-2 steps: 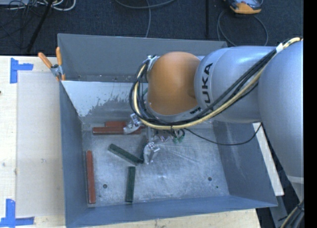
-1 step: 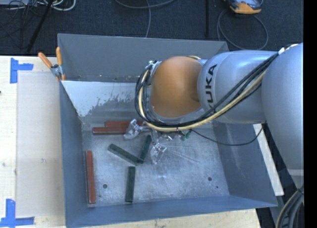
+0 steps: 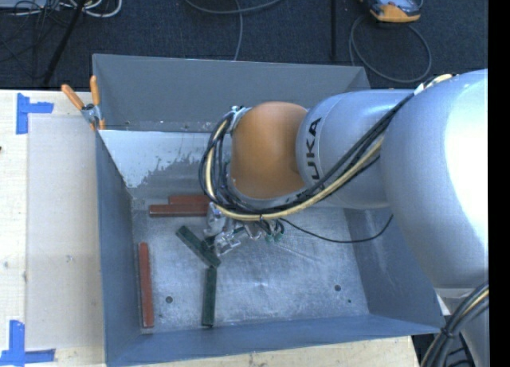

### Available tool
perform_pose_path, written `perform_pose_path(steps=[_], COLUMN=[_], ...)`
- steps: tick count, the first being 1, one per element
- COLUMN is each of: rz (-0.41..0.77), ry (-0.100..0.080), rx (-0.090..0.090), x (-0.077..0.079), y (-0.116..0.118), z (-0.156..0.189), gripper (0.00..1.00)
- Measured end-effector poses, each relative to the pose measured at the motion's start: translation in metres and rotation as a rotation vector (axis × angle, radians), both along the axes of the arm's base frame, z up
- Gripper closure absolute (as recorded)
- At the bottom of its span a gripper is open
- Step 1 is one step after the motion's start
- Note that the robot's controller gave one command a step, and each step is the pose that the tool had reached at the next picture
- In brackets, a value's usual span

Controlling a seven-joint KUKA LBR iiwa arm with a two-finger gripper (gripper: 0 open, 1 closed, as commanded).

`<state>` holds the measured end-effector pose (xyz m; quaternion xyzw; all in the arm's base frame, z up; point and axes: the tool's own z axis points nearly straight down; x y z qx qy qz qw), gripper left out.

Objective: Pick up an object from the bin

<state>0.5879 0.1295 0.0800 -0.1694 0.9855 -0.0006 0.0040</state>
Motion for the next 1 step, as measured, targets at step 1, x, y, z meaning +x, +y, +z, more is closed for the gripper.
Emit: perform_pose_path(steps=[1], rz=[-0.068], ry=[-0.004], rx=[-0.001], x=[0.0001], y=[0.0025], z=[-0.0005], gripper=[1.00])
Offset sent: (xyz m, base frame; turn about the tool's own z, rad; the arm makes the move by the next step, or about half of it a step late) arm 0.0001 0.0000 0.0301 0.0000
